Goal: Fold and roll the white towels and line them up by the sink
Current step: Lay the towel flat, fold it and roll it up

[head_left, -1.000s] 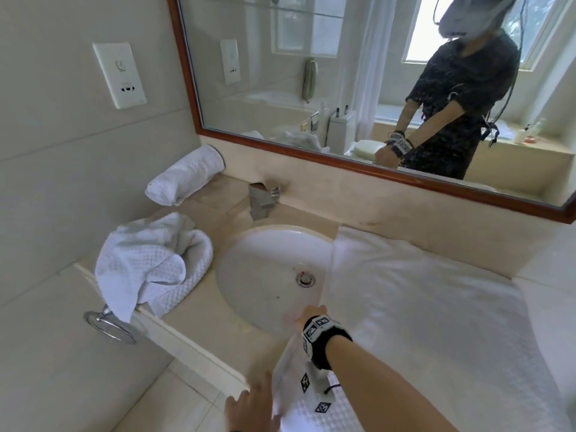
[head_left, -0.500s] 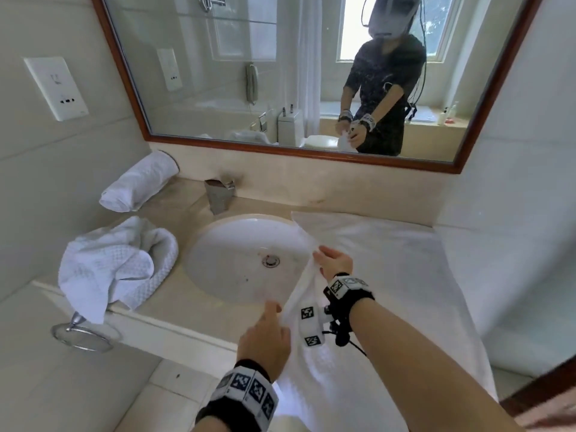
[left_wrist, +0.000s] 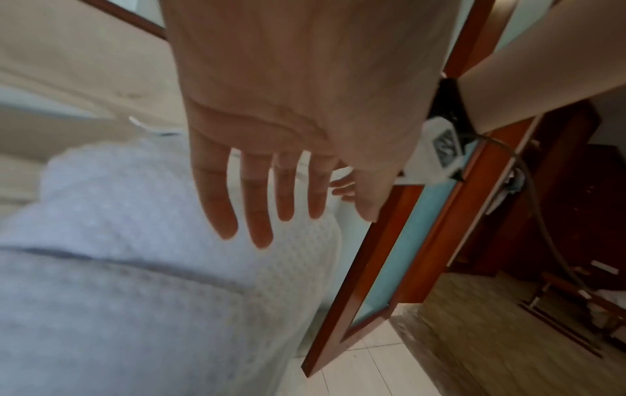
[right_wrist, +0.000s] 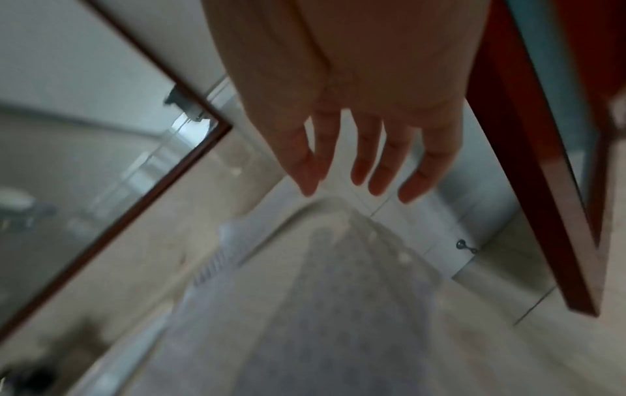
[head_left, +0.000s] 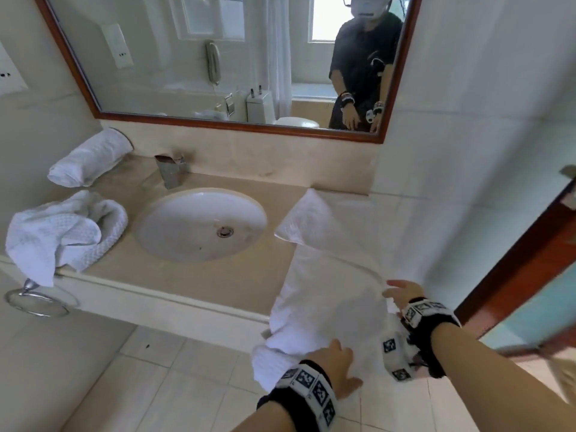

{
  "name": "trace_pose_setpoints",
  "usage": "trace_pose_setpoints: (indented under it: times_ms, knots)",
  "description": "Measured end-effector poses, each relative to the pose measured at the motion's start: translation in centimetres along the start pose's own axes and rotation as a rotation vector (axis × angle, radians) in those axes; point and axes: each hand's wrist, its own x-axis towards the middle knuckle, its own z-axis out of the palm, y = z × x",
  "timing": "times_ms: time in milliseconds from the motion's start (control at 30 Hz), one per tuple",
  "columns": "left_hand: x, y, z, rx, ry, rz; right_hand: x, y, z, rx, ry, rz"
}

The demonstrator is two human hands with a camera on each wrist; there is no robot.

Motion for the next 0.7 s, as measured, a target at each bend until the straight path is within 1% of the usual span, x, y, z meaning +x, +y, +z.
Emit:
trace_pose_setpoints:
  times_ms: [67, 167, 267, 400, 533, 600, 667, 700]
  knots:
    - [0.6, 0.1, 1.0, 0.003, 0.018, -0.051, 0.0, 1.2, 0.0, -0.141, -0.071, -0.019]
    - [1.7, -1.3, 0.6, -0.046, 0.118, -0.166, 0.0, 1.5, 0.0, -0.224, -0.124, -0.069]
    - [2.8, -3.4, -1.6, -0.128, 0.247, -0.265, -0.1, 0.4, -0.2, -0.244, -0.139, -0.114]
    - [4.0, -6.0, -5.0, -0.258, 0.394, -0.336, -0.7, -1.2, 1.1, -0.257, -0.187, -0.166]
    - [6.3, -8.2, -8.8, -0.509, 0.492, -0.436, -0.7, -3.2, 4.5, -0.272, -0.255, -0.212]
    - [8.2, -9.6, -10.4, -0.649, 0.510, -0.461, 0.0, -4.6, 6.5, -0.267, -0.311, -0.208]
    - [10.7, -11.4, -11.6, -0.829, 0.486, -0.445, 1.0, -6.2, 8.3, -0.235, -0.384, -0.150]
    - [12.0, -12.4, -12.3, -0.961, 0.466, -0.441, 1.6, -7.0, 9.0, -0.204, -0.399, -0.097]
